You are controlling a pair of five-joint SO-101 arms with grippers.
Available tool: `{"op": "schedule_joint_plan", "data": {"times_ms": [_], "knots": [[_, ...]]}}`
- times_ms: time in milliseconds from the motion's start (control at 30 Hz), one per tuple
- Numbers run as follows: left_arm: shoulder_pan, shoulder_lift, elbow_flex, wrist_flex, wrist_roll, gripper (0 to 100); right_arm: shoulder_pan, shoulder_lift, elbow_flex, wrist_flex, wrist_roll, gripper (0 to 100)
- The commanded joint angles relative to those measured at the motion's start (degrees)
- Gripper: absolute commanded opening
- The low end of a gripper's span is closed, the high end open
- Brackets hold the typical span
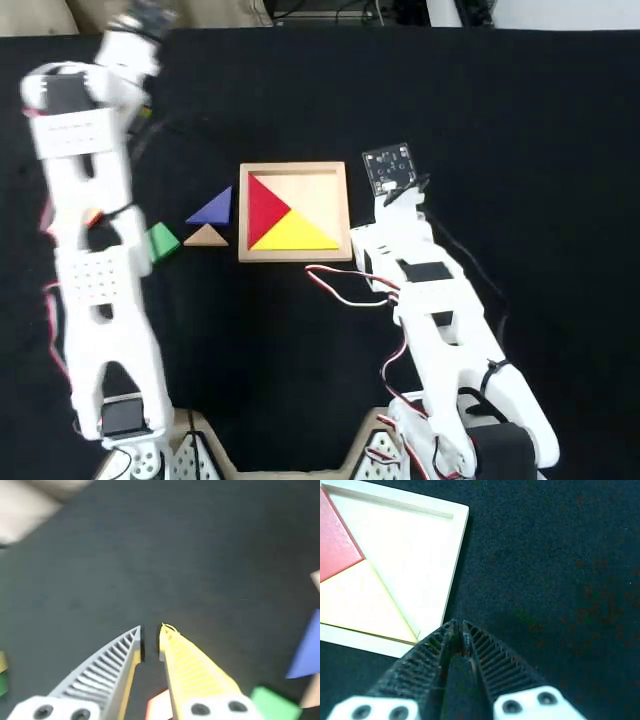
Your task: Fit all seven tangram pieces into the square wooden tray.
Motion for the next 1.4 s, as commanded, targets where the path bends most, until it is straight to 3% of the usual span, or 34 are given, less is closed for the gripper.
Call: {"op": "schedule_joint_plan", "data": {"times_ms": [0,100,300,400,500,633,700,767,1067,1367], "knots": [[-8.6,-7.0,1.7,0.4,-0.5,8,0.9,-2.1,-0.5,-1.1,0.5,1.1],[-15.7,-8.6,6.0,0.4,-3.1,8,0.9,-2.2,-0.5,-1.1,0.5,1.1],[-24.4,-9.1,17.9,0.4,-24.4,25,0.9,-2.2,-0.4,-1.1,0.5,1.1],[-26.2,-8.8,20.1,-2.1,-29.2,22,0.9,-2.2,-0.2,-1.1,0.5,1.1],[-28.4,-6.1,21.8,-13.0,-22.3,17,0.9,-2.2,-0.1,-1.1,0.5,1.1],[-33.7,1.5,22.4,-32.1,-4.6,8,0.9,-2.2,-0.1,-1.1,0.5,1.1],[-36.2,6.8,21.8,-37.7,3.3,5,0.9,-2.2,-0.1,-1.1,0.5,1.1],[-37.8,11.1,21.7,-41.2,6.9,4,0.9,-2.1,-0.1,-1.1,0.5,1.1],[-35.5,21.6,20.2,-42.4,7.8,4,0.8,-2.1,-0.1,-1.1,0.5,1.1],[-30.4,22.3,18.4,-42.3,11.2,4,0.8,-2.1,-0.1,-1.1,0.5,1.1]]}}
